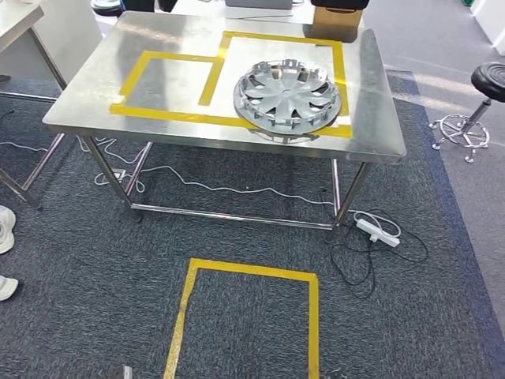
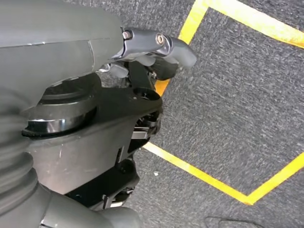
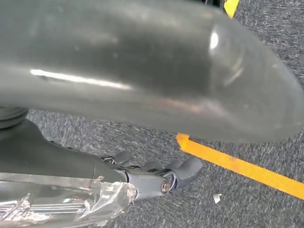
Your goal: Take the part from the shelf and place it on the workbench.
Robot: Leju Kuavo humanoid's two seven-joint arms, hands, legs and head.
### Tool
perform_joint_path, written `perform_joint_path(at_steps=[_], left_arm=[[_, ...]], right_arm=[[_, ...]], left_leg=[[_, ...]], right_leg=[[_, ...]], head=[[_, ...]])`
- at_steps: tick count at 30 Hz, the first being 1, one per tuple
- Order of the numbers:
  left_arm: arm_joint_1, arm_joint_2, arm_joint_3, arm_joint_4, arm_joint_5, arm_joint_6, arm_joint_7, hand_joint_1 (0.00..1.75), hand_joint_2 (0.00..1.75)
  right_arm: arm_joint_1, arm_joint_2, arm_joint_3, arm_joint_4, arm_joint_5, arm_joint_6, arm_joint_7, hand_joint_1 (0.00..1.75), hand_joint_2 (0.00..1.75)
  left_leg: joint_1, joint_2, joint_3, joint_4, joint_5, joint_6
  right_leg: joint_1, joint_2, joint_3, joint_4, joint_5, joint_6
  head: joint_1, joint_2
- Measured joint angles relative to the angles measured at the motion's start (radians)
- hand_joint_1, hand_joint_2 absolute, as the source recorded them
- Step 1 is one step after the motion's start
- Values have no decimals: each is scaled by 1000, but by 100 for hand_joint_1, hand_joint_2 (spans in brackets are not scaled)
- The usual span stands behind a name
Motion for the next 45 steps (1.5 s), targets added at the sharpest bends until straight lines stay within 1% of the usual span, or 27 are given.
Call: perform_joint_path(at_steps=[1,2,3,4,5,6,7,8,9,10,11,13,14,15,16,18,19,20,45], left_arm=[[0,1,0,0,2,-2,-1,0,175],[1,1,1,0,4,-3,-1,0,175],[2,2,2,0,6,-5,-2,0,175],[3,4,4,0,7,-6,-2,0,175],[4,5,5,0,8,-7,-2,0,175],[5,6,5,0,8,-8,-3,0,175],[6,6,6,0,9,-8,-3,0,175],[6,6,6,0,9,-9,-4,0,175],[6,7,6,0,9,-10,-4,0,175],[6,8,6,0,9,-10,-4,0,175],[6,8,7,0,10,-10,-4,0,175],[6,9,8,0,9,-10,-4,0,175],[6,9,10,0,9,-10,-4,0,175],[6,10,12,0,9,-10,-4,0,175],[6,10,15,0,9,-10,-4,0,175],[6,10,18,0,9,-10,-4,0,175],[6,11,19,0,9,-10,-4,0,175],[6,11,19,0,9,-10,-4,0,175],[6,11,19,0,9,-10,-4,0,175]], right_arm=[[0,1,0,0,1,-2,1,0,0],[0,1,0,0,3,-3,2,0,0],[1,2,0,0,4,-4,3,0,0],[2,2,0,0,5,-4,3,0,0],[3,2,0,0,6,-4,4,0,0],[3,3,0,0,8,-4,4,0,0],[3,4,0,0,10,-4,4,0,0],[2,4,0,0,11,-4,4,0,0],[1,5,0,0,12,-4,4,0,0],[0,5,0,0,12,-4,4,0,0],[-1,6,0,0,13,-4,4,0,0],[1,8,0,0,14,-4,4,0,0],[1,8,-1,0,15,-3,4,0,0],[1,9,-1,0,16,-3,4,0,0],[1,9,-1,0,17,-2,4,0,0],[0,10,-1,0,19,0,4,0,0],[0,10,-1,0,19,0,4,0,0],[0,10,-1,0,19,0,4,0,0],[0,10,-1,0,19,0,4,0,0]], left_leg=[[1,1,0,-1,1,4],[0,1,0,0,0,7],[-1,2,0,0,0,8],[-2,2,0,0,0,9],[-2,1,1,0,-1,9],[-2,1,2,0,-1,8],[-2,0,4,0,-2,7],[-3,-1,6,0,-4,4],[-5,-2,7,1,-5,0],[-6,-2,7,2,-6,-4],[-8,-2,7,1,-5,-9],[-6,-2,7,-2,-4,-21],[-5,-2,4,4,-10,-27],[-5,-1,-5,25,-26,-32],[-5,0,-25,67,-53,-37],[-5,0,-68,159,-105,-42],[-5,1,-81,188,-118,-43],[-4,1,-85,196,-122,-43],[-4,1,-85,196,-122,-43]], right_leg=[[0,-1,-24,52,-30,4],[-1,-1,-55,121,-64,7],[-1,-1,-87,190,-93,8],[-1,-1,-109,236,-106,8],[-1,-1,-115,247,-100,8],[-1,-1,-100,215,-75,6],[-1,-1,-68,150,-38,4],[-1,-1,-32,76,-8,3],[-1,-1,-1,15,14,0],[0,0,17,-21,23,-4],[1,2,23,-35,23,-8],[2,2,22,-38,26,-20],[1,2,22,-40,29,-27],[-1,1,23,-44,31,-33],[-3,0,23,-46,33,-38],[-3,-1,22,-47,33,-43],[-3,-1,22,-47,33,-43],[-3,-1,22,-47,33,-43],[-3,-1,22,-47,33,-43]], head=[[3,0],[6,0],[7,0],[8,0],[8,0],[8,0],[8,0],[8,0],[8,0],[7,0],[7,0],[7,0],[6,0],[4,0],[2,0],[-2,0],[-3,0],[-3,0],[-3,0]])
